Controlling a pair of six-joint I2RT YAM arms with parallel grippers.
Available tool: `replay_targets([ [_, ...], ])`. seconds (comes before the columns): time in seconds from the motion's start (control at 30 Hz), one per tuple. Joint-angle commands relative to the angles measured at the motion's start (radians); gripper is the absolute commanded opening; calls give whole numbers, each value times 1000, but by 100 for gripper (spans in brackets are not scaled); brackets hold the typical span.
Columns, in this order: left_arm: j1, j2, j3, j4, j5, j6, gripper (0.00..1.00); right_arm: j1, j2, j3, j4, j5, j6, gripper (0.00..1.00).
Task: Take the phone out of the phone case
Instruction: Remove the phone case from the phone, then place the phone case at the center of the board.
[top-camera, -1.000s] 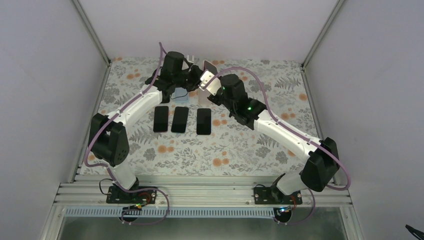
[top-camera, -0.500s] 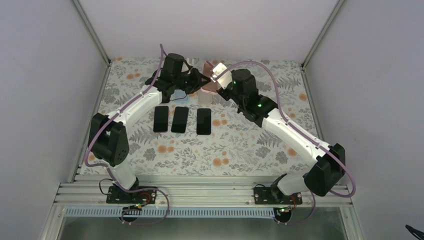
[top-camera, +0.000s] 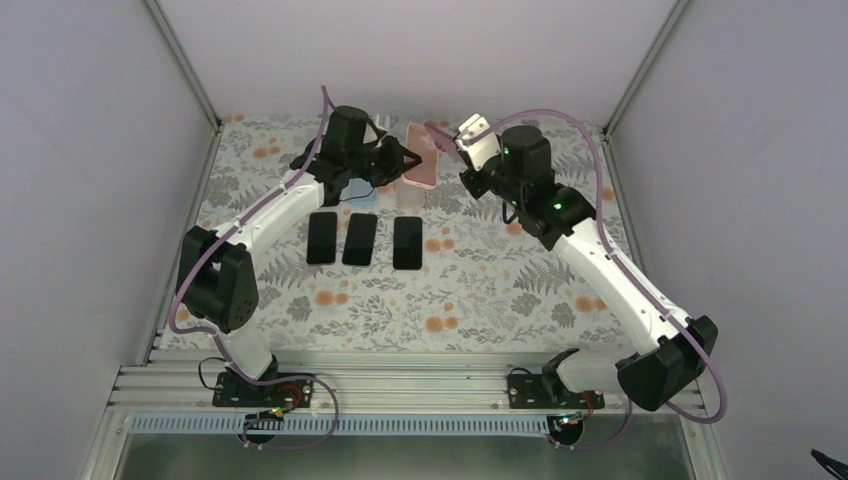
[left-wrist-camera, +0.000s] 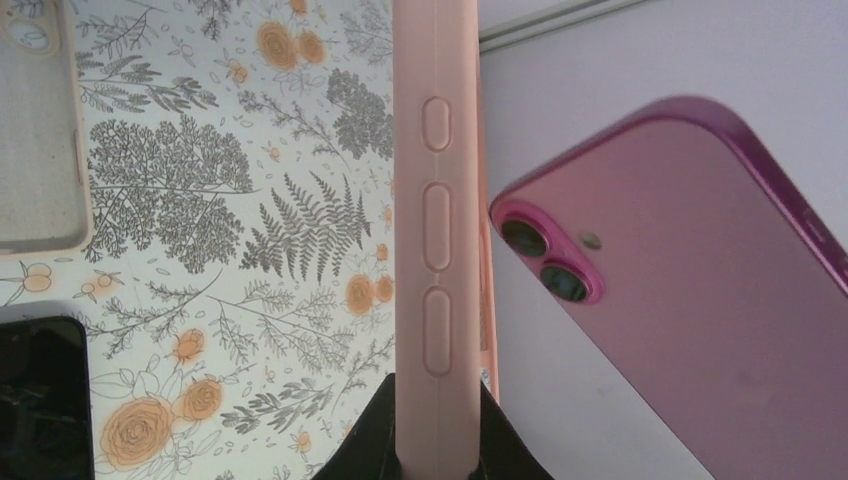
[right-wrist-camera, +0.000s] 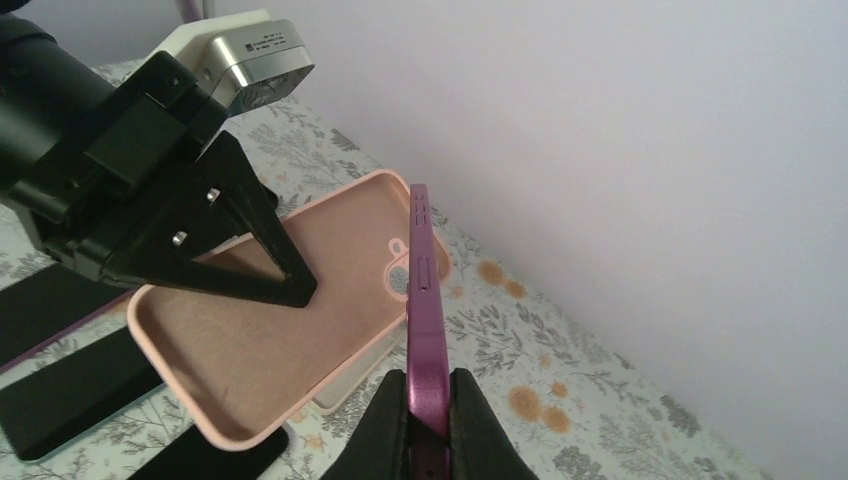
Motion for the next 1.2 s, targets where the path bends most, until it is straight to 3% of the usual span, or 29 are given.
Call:
replay_targets([
  [0.0, 9, 21, 51, 17, -3, 36, 2, -49, -45, 57, -9, -112, 74, 4],
  [0.37, 6, 200, 247, -84, -100, 151, 2, -176, -66, 73, -14, -165, 113, 4],
  [0.73, -43, 352, 308, -16, -200, 119, 2, -280, -46, 101, -19, -196, 139, 4],
  [1.17, -139, 605, 549, -27, -350, 94, 3, -349, -61, 82, -21, -241, 158, 4],
])
